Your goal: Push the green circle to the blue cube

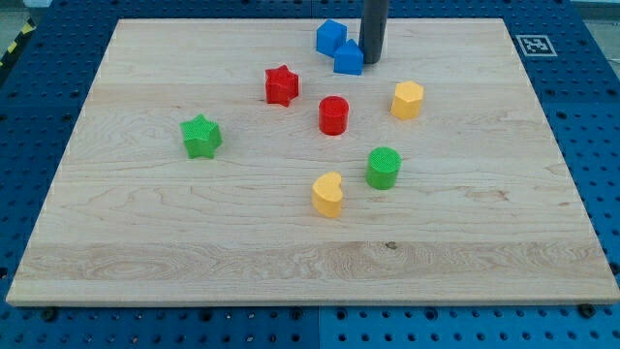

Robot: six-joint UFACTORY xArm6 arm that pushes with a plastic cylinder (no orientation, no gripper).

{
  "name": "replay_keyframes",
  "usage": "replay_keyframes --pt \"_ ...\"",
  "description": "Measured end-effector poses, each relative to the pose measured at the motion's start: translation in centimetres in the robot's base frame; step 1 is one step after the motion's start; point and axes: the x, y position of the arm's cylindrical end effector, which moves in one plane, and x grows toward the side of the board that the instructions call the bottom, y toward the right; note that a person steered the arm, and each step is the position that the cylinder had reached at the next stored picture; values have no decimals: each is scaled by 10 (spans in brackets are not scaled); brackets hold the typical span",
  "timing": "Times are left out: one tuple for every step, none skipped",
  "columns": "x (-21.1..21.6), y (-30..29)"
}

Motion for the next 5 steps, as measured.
replay_keyframes --pt "28 2" --pt "83 5" --pt "116 21" --pt "138 43" --pt "185 59"
